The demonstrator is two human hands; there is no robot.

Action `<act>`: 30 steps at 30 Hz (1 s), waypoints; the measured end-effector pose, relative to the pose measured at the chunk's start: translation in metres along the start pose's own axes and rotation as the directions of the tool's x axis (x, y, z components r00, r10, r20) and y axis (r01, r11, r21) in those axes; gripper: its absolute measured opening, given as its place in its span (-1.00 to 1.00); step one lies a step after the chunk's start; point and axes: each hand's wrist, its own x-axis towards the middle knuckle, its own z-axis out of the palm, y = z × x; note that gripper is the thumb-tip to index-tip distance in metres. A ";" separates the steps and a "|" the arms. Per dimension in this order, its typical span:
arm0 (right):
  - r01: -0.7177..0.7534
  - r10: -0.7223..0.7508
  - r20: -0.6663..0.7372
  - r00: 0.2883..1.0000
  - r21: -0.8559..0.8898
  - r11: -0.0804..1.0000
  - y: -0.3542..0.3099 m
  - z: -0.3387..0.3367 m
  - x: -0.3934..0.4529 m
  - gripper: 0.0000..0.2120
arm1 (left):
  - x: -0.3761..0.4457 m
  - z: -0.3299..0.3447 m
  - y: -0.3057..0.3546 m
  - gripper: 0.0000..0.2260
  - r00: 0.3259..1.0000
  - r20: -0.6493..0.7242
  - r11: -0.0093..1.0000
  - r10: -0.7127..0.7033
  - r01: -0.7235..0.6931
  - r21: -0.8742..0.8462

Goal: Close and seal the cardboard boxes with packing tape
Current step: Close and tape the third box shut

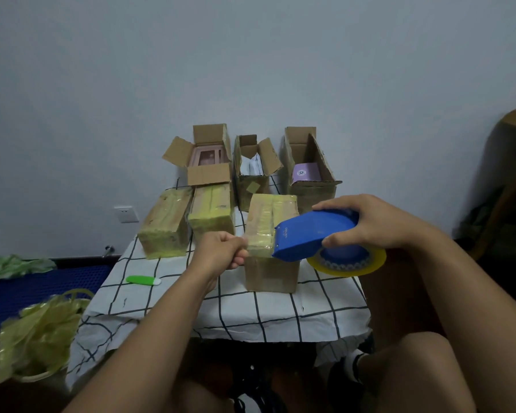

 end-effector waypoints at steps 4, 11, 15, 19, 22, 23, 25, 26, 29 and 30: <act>0.000 0.000 0.023 1.000 -0.006 1.000 -0.001 0.000 0.008 -0.46 | 0.004 -0.003 -0.002 -0.89 1.000 0.009 1.000 -0.021 0.021 -0.014; -0.012 0.013 0.051 0.999 -0.022 1.000 -0.004 -0.004 0.012 -0.47 | 0.007 -0.002 -0.004 -0.89 0.998 0.030 0.998 -0.054 0.054 -0.018; -0.015 0.016 0.060 0.998 -0.024 1.000 -0.005 -0.004 0.012 -0.47 | 0.008 0.000 -0.005 -0.87 0.997 0.036 0.997 -0.073 0.073 -0.009; -0.018 0.019 0.063 0.998 -0.022 1.000 -0.005 -0.004 0.013 -0.48 | 0.011 -0.002 -0.003 -0.90 0.985 0.088 0.989 -0.149 0.150 -0.010; -0.019 0.019 0.069 0.997 -0.006 1.000 -0.004 -0.004 0.013 -0.50 | 0.010 -0.007 0.003 -0.87 0.968 0.131 0.976 -0.213 0.207 0.062; -0.020 0.019 0.071 0.997 0.004 1.000 -0.004 -0.004 0.013 -0.50 | 0.010 -0.008 0.006 -0.85 0.967 0.130 0.973 -0.219 0.205 0.108; -0.019 0.018 0.072 0.997 0.013 1.000 -0.003 -0.004 0.013 -0.51 | 0.010 -0.010 0.010 -0.76 0.966 0.124 0.954 -0.226 0.195 0.226; -0.018 0.017 0.071 0.997 0.013 1.000 -0.002 -0.003 0.013 -0.51 | 0.009 -0.010 0.012 -0.70 0.963 0.125 0.938 -0.238 0.195 0.285; -0.020 0.017 0.069 0.997 0.035 0.999 0.001 -0.002 0.012 -0.51 | 0.011 -0.009 0.009 -0.66 0.960 0.129 0.912 -0.248 0.186 0.365; -0.020 0.017 0.064 0.998 0.049 0.999 0.002 -0.002 0.012 -0.50 | 0.012 -0.007 0.005 -0.69 0.979 0.103 0.913 -0.174 0.122 0.390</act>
